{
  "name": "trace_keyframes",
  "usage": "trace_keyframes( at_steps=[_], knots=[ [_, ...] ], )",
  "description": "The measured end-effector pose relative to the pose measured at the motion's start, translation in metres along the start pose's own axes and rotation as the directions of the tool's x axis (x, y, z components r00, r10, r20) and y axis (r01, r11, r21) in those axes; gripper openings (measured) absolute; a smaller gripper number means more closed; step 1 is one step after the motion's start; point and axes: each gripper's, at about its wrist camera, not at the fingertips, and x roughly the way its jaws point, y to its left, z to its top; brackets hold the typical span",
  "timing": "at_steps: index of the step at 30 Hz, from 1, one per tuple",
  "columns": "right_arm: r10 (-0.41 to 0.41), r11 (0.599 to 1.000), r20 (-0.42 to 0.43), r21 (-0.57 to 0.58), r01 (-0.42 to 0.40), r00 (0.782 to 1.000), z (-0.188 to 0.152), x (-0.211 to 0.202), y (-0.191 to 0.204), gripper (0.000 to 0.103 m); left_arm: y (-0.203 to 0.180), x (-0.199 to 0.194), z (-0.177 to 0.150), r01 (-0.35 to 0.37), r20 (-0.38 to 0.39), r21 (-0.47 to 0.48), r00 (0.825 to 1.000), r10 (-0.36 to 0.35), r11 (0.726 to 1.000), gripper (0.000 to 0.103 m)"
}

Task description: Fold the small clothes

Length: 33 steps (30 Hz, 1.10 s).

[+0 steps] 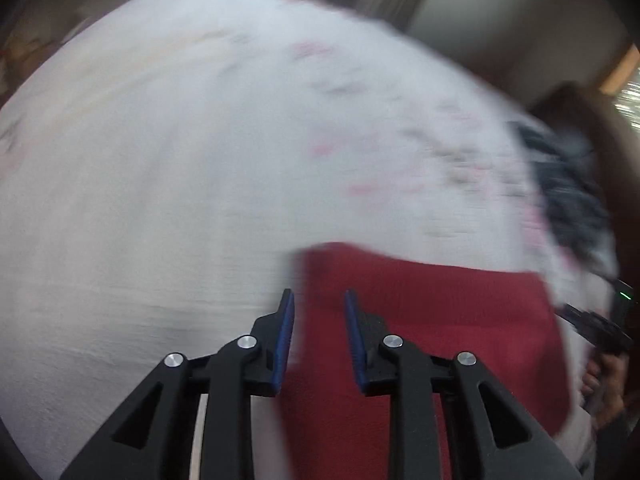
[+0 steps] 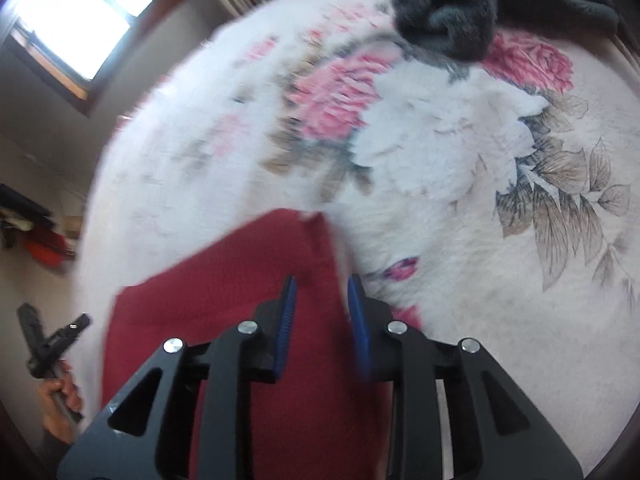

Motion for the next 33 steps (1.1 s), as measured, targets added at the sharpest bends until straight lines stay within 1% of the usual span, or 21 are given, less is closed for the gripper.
trace_keyframes(
  at_steps=[1,3,5,6,7,8,10,11,12,14,15,17,19,21,22,24,27,28,30,31,33],
  knots=[
    [0.030,1.000,-0.011,-0.002,-0.030,0.999,-0.003,-0.003,0.001,0.027,-0.009,0.003,-0.005,0.045,-0.025,0.021,0.999,-0.045,0.999,0.025],
    [0.092,0.996,-0.062,0.015,-0.091,0.994,-0.013,0.000,0.001,0.027,-0.020,0.018,-0.015,0.072,-0.087,0.055,0.994,-0.067,0.996,0.024],
    [0.104,0.994,-0.123,0.029,-0.101,0.987,-0.024,0.012,-0.004,0.027,-0.008,0.043,-0.024,-0.012,-0.159,0.057,0.987,0.020,0.998,0.022],
    [0.099,0.995,-0.137,0.036,-0.095,0.986,-0.027,0.017,-0.008,0.024,0.005,0.053,-0.028,-0.032,-0.187,0.022,0.982,0.036,0.999,0.018],
    [0.101,0.994,-0.154,0.053,-0.094,0.983,-0.031,0.023,-0.015,0.017,0.019,0.058,-0.031,-0.055,-0.197,-0.010,0.979,0.052,0.998,0.007],
    [0.101,0.994,-0.160,0.066,-0.092,0.982,-0.033,0.025,-0.019,0.007,0.028,0.058,-0.033,-0.060,-0.195,-0.037,0.979,0.052,0.997,0.002],
    [0.100,0.992,-0.167,0.091,-0.086,0.981,-0.032,0.028,-0.032,0.000,0.035,0.050,-0.033,-0.052,-0.178,-0.071,0.983,0.038,0.996,0.002],
    [0.111,0.990,-0.169,0.107,-0.093,0.979,-0.033,0.027,-0.034,0.000,0.032,0.042,-0.033,-0.056,-0.166,-0.066,0.985,0.044,0.996,0.002],
    [0.106,0.989,-0.167,0.120,-0.086,0.980,-0.033,0.022,-0.034,0.000,0.025,0.027,-0.034,-0.017,-0.142,-0.060,0.990,0.008,0.998,0.002],
    [0.115,0.992,-0.141,0.076,-0.105,0.983,-0.037,0.003,-0.019,0.021,0.008,0.000,-0.042,0.084,-0.108,-0.022,0.990,-0.085,0.996,0.005],
    [0.150,0.989,-0.139,0.044,-0.145,0.979,-0.045,-0.008,-0.008,0.022,-0.005,-0.017,-0.054,0.151,-0.097,0.012,0.984,-0.149,0.989,0.005],
    [0.203,0.979,-0.159,0.010,-0.204,0.966,-0.064,-0.018,0.003,0.022,-0.014,-0.027,-0.074,0.195,-0.116,0.037,0.975,-0.189,0.980,0.007],
    [0.214,0.975,-0.210,-0.003,-0.220,0.954,-0.090,-0.011,0.006,0.021,-0.006,-0.018,-0.098,0.148,-0.161,0.040,0.977,-0.140,0.988,0.008],
    [0.177,0.983,-0.226,-0.014,-0.185,0.958,-0.103,0.001,-0.001,0.004,0.012,-0.003,-0.113,0.085,-0.190,0.004,0.978,-0.083,0.996,0.006],
    [0.178,0.983,-0.225,0.004,-0.182,0.958,-0.102,0.005,-0.008,0.000,0.023,0.001,-0.116,0.083,-0.189,-0.042,0.978,-0.089,0.996,0.002],
    [0.247,0.967,-0.215,0.113,-0.227,0.945,-0.098,0.005,-0.024,0.000,0.028,-0.004,-0.115,0.077,-0.165,-0.071,0.982,-0.088,0.995,0.002],
    [0.251,0.967,-0.174,0.086,-0.239,0.952,-0.102,-0.025,-0.012,0.009,0.015,-0.034,-0.121,0.153,-0.121,-0.072,0.980,-0.161,0.986,0.004],
    [0.280,0.960,-0.170,0.069,-0.272,0.945,-0.109,-0.035,-0.004,0.009,0.001,-0.047,-0.129,0.220,-0.113,-0.053,0.968,-0.225,0.974,0.004],
    [0.301,0.953,-0.199,0.019,-0.303,0.933,-0.132,-0.046,0.012,0.009,-0.016,-0.058,-0.143,0.278,-0.121,-0.021,0.953,-0.279,0.960,0.004],
    [0.297,0.952,-0.222,0.000,-0.305,0.929,-0.142,-0.045,0.015,0.009,-0.024,-0.056,-0.153,0.292,-0.146,-0.010,0.946,-0.291,0.956,0.004],
    [0.267,0.960,-0.272,-0.014,-0.281,0.925,-0.163,-0.033,0.016,0.009,-0.025,-0.037,-0.173,0.233,-0.205,0.003,0.952,-0.228,0.972,0.005]
  ],
)
